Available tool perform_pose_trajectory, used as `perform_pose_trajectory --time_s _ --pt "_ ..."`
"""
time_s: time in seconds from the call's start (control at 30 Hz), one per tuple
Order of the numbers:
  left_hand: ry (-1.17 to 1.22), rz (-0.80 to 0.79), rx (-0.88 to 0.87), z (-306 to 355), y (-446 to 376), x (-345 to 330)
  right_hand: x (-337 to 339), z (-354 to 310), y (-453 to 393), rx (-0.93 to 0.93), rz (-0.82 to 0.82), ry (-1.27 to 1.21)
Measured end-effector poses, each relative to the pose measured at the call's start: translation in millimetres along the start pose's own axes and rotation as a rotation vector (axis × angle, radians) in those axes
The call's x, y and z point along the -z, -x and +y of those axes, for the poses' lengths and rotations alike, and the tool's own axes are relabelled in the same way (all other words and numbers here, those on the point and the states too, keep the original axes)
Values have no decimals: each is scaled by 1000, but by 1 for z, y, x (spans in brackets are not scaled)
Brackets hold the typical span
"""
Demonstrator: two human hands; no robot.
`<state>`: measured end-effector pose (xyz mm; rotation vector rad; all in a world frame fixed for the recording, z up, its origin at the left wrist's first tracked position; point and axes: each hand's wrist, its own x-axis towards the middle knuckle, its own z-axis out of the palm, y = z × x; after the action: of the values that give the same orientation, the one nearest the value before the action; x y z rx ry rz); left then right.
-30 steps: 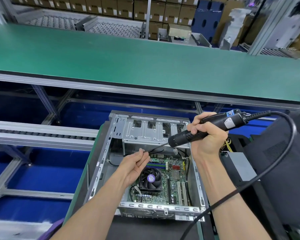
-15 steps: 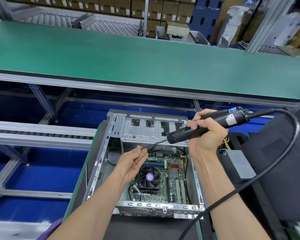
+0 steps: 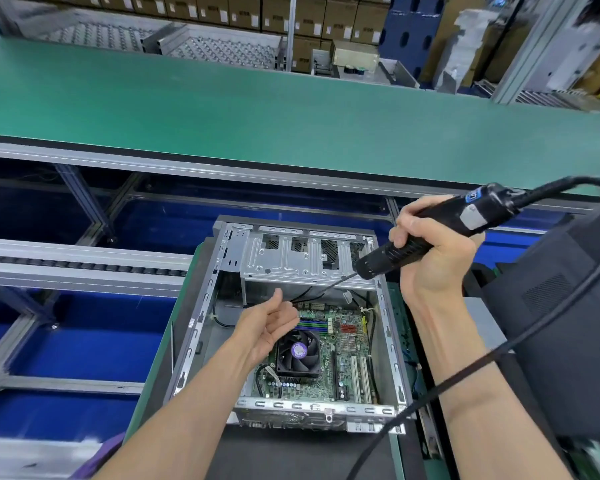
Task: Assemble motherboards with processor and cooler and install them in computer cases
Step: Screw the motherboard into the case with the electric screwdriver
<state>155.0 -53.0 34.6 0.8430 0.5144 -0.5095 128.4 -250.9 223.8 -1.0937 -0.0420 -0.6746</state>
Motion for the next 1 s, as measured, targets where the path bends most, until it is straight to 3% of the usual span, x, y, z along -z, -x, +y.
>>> perform_pose_trajectory --time_s 0.13,0.5,1.0 --pt "-88 145 3 0 -8 6 11 13 6 17 -20 219" --pt "-263 185 -7 -7 -20 14 37 67 25 -94 34 527" --pt "-301 181 -5 -9 -27 17 47 76 25 -124 78 549"
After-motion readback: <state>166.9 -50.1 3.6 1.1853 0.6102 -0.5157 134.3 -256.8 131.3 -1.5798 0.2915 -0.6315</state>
